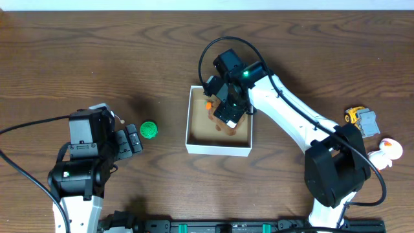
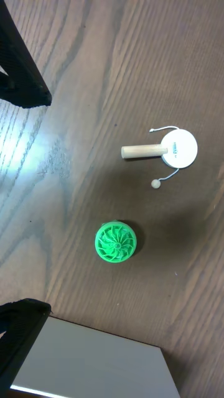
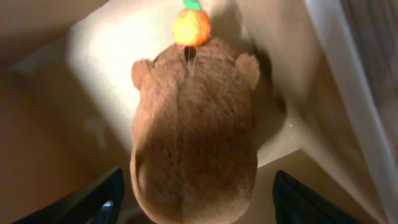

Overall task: Pack container
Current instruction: 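Carry the bear with right gripper into the white box and release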

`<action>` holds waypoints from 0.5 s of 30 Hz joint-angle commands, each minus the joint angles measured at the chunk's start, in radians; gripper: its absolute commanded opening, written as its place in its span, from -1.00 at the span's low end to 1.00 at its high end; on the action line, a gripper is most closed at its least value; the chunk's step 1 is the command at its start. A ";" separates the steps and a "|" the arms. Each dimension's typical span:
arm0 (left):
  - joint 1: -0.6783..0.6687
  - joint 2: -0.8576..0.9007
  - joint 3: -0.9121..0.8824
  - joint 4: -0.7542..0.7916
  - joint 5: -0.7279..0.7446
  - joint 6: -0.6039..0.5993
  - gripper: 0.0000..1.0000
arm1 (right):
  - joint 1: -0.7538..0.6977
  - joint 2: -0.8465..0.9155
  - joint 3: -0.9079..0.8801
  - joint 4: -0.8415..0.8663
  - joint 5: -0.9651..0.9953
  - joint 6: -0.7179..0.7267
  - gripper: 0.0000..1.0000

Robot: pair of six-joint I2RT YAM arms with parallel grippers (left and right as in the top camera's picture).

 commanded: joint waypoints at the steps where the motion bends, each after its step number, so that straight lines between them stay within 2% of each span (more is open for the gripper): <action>1: 0.004 0.001 0.016 -0.003 -0.004 -0.010 0.96 | 0.011 0.002 0.006 0.010 0.046 0.043 0.47; 6: 0.004 0.001 0.016 -0.003 -0.004 -0.010 0.96 | 0.010 -0.057 0.078 -0.006 0.143 0.128 0.49; 10: 0.004 0.001 0.016 -0.004 -0.004 -0.010 0.96 | -0.027 -0.166 0.167 -0.007 0.211 0.256 0.75; 12: 0.004 0.001 0.016 -0.003 -0.004 -0.009 0.96 | -0.084 -0.239 0.193 0.006 0.217 0.333 0.98; 15: 0.004 0.001 0.016 -0.004 -0.004 -0.009 0.96 | -0.225 -0.343 0.198 0.010 0.216 0.446 0.99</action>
